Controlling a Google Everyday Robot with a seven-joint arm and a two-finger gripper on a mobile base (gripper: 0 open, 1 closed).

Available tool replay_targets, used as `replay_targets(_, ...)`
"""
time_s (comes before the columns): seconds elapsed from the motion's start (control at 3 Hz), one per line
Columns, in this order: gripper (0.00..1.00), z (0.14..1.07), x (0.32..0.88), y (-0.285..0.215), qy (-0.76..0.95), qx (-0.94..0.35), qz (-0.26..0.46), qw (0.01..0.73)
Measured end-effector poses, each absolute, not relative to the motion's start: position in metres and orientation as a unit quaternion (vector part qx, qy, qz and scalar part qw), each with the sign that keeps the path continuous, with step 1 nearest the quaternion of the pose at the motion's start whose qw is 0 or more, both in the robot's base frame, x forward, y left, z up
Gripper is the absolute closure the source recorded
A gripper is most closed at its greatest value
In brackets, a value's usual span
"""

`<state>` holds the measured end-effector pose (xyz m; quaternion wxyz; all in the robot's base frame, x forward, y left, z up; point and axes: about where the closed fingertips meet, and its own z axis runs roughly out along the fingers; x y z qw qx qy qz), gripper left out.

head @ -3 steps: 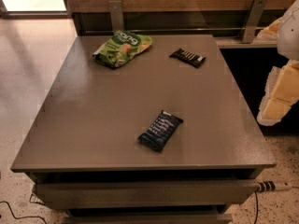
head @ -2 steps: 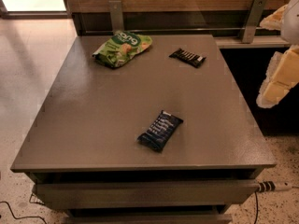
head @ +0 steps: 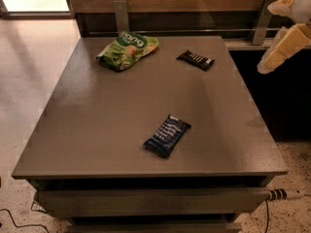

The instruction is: Move rxbar chocolate near rxbar blueberry

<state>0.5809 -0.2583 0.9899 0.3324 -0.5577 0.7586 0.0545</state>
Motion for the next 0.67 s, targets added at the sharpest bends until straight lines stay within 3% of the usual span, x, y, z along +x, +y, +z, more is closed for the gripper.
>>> replay_targets(0.67, 0.00, 0.974, 0.629, -0.268, 0.745, -0.475, 0.136, 0.448)
